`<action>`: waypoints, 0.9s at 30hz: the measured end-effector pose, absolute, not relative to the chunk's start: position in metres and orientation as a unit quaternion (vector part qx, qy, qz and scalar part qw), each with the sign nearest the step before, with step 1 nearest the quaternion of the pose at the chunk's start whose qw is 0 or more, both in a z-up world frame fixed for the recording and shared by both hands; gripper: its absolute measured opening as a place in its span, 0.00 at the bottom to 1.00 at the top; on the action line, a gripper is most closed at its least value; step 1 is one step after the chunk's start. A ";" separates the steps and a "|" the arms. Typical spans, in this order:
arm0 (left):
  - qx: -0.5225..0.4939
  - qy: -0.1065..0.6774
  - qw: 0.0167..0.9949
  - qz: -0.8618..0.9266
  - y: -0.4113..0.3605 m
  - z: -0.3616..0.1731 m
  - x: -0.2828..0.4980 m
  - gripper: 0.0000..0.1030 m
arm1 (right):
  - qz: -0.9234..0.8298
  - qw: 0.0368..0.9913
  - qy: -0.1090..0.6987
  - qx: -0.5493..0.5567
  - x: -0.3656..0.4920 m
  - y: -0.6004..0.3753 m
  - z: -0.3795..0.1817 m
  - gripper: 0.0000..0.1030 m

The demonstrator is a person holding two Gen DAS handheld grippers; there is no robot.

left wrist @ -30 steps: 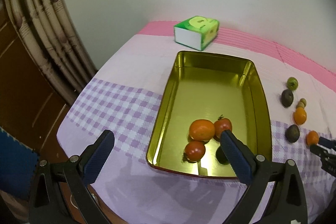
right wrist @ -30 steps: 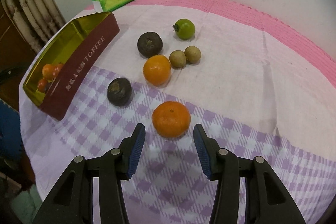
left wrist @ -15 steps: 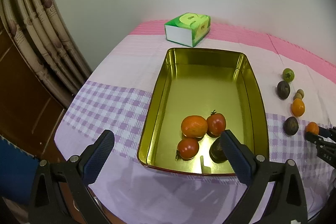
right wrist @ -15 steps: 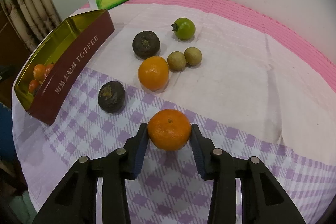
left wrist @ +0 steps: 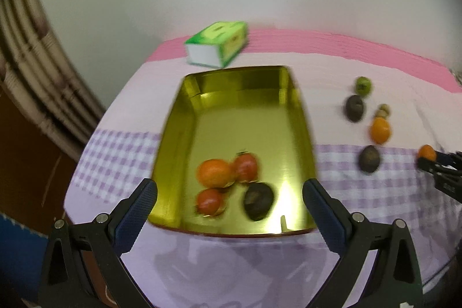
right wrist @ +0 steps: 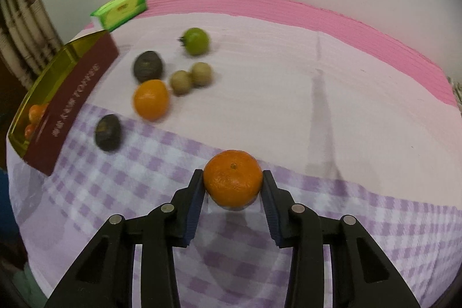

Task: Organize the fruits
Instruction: 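Grasp a second dark brown fruit with the left gripper while the right gripper holds the mandarin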

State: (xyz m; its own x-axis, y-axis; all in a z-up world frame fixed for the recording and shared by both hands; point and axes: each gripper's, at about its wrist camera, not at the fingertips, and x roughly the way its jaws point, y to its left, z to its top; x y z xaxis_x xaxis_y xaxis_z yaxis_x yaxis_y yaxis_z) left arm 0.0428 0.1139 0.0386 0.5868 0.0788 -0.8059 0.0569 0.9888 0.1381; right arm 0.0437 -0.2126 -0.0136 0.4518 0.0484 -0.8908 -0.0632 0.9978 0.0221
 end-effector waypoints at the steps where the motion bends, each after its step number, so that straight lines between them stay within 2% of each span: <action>1: 0.074 0.455 0.887 -0.008 0.105 0.040 0.043 0.97 | 0.030 0.851 0.523 -0.005 0.044 -0.215 -0.014 0.39; 10: 0.079 0.470 0.875 -0.082 0.037 0.036 0.053 0.97 | 0.013 0.851 0.525 -0.006 0.034 -0.248 -0.013 0.39; 19: 0.073 0.511 0.849 -0.112 -0.006 0.005 0.071 0.97 | 0.016 0.852 0.523 0.014 0.032 -0.256 -0.017 0.39; 27: 0.053 0.543 0.829 -0.122 -0.018 -0.022 0.090 0.71 | 0.020 0.853 0.521 0.019 0.030 -0.260 -0.017 0.39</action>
State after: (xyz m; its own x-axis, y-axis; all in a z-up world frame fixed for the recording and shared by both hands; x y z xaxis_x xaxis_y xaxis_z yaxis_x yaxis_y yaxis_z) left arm 0.0903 -0.0183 -0.0222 0.3800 -0.1447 -0.9136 0.2590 0.9648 -0.0451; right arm 0.0303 -0.2595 -0.0170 0.4567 0.0536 -0.8880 -0.0133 0.9985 0.0534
